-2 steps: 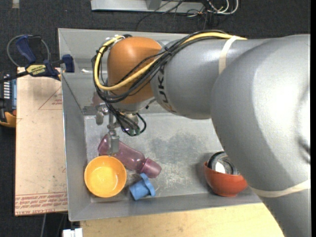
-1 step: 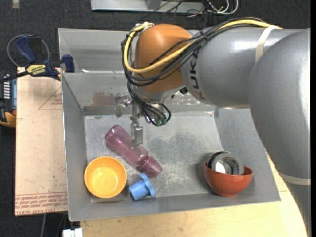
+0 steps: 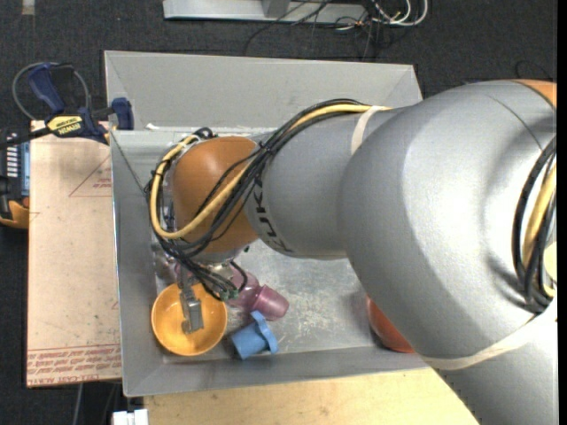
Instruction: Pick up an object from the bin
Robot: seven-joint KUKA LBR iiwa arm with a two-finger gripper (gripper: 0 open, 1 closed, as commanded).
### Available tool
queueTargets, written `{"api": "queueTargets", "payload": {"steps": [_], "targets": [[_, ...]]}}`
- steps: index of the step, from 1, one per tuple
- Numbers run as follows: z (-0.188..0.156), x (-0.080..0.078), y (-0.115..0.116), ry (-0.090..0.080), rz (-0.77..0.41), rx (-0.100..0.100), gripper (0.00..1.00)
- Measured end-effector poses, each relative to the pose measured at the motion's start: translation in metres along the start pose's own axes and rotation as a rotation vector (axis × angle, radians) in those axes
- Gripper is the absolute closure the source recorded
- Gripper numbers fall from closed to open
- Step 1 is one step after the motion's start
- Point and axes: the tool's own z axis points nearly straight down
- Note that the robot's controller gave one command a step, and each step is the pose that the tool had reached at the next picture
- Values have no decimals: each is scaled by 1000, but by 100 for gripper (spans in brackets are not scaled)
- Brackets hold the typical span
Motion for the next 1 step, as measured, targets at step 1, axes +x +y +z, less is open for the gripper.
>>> {"api": "queueTargets", "payload": {"steps": [1], "targets": [[-41, -71, -90, -38, 120, 11, 0]]}}
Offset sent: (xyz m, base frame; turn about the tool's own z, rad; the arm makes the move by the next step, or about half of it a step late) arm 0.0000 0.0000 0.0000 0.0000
